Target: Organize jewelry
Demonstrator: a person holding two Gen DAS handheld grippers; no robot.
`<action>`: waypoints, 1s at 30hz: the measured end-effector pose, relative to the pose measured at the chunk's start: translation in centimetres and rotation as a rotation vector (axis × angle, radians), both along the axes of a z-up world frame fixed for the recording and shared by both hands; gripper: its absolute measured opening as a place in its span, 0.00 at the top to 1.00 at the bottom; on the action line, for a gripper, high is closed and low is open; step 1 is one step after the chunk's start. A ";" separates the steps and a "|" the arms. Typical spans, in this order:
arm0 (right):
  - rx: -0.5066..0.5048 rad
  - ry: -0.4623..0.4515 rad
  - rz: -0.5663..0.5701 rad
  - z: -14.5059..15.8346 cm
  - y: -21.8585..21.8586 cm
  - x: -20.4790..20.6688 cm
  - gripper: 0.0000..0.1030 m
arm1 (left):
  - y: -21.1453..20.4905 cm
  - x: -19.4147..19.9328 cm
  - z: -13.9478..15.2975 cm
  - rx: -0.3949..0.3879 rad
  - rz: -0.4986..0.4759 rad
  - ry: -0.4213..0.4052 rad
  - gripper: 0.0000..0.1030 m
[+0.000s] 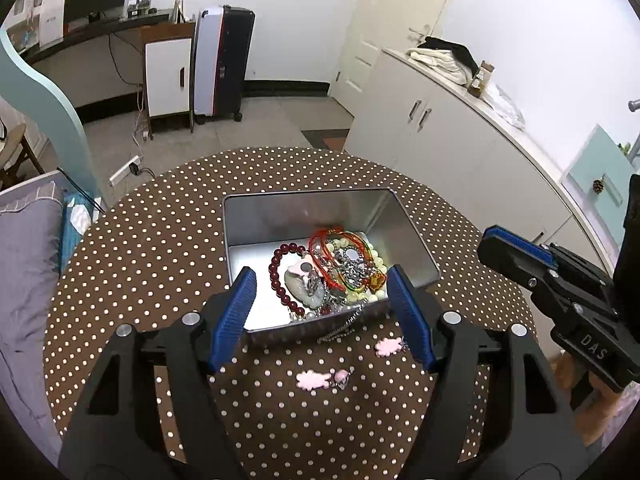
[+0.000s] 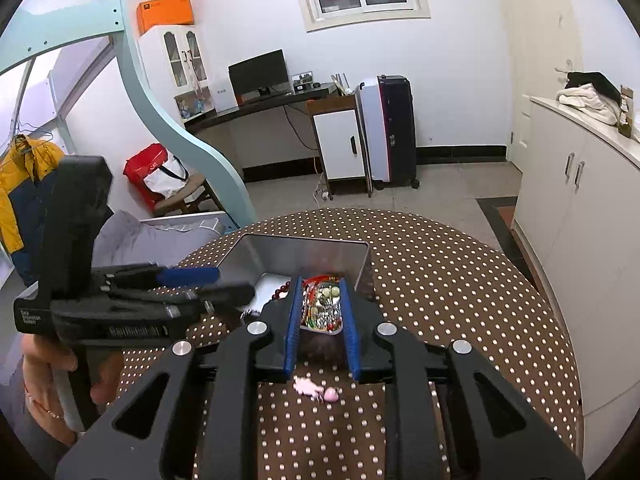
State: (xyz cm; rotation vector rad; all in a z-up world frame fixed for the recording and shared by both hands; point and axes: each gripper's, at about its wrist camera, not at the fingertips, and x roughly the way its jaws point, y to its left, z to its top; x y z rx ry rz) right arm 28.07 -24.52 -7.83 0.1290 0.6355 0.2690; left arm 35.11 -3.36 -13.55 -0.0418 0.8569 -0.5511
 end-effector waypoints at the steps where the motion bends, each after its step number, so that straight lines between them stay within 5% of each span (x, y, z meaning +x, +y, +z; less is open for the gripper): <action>1: 0.001 0.001 -0.002 0.0 -0.1 -0.3 0.83 | 0.1 -0.2 0.1 0.003 0.002 -0.003 0.35; 9: -0.007 0.042 0.000 -1.8 -0.5 -2.0 0.75 | 0.7 -3.8 -0.6 0.051 0.018 -0.069 0.35; 30: -0.061 0.167 0.034 -6.7 0.4 -2.5 0.62 | -1.9 -5.1 -6.6 0.137 0.008 -0.001 0.35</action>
